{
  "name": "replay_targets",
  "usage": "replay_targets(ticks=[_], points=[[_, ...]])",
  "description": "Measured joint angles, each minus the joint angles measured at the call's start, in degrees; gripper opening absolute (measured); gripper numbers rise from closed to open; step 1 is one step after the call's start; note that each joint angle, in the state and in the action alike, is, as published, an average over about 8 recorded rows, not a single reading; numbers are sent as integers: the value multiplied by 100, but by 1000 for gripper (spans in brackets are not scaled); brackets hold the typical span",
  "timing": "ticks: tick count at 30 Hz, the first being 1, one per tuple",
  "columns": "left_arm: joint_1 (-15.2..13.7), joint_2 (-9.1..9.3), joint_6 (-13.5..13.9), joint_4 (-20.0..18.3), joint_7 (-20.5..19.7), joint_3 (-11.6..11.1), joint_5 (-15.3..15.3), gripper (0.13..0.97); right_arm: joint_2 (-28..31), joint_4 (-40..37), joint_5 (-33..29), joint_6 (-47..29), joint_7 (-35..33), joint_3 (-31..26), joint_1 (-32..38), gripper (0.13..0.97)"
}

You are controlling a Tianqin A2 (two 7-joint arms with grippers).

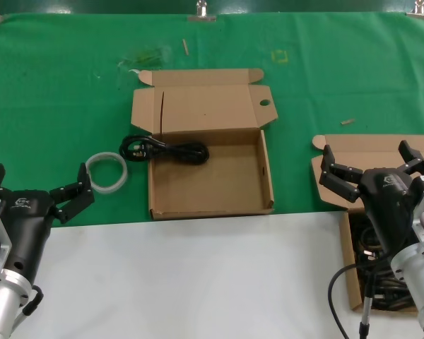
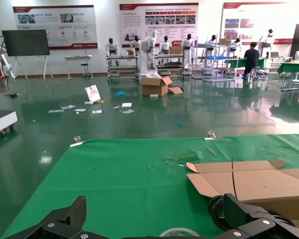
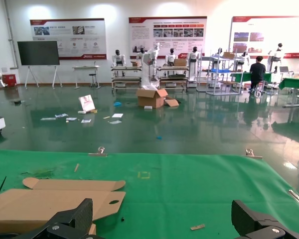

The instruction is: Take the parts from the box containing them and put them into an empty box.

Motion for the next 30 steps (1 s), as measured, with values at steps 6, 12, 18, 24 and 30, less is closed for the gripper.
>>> replay_targets(ticks=[6,12,18,24,30], points=[[0,0,0,0,0,0,0,966,0,0,0,0,0,0,0,966],[0,0,0,0,0,0,0,966,0,0,0,0,0,0,0,966],[0,0,0,0,0,0,0,966,0,0,0,0,0,0,0,966],[0,0,0,0,0,0,0,966,0,0,0,0,0,0,0,966],[0,0,0,0,0,0,0,966,0,0,0,0,0,0,0,966]])
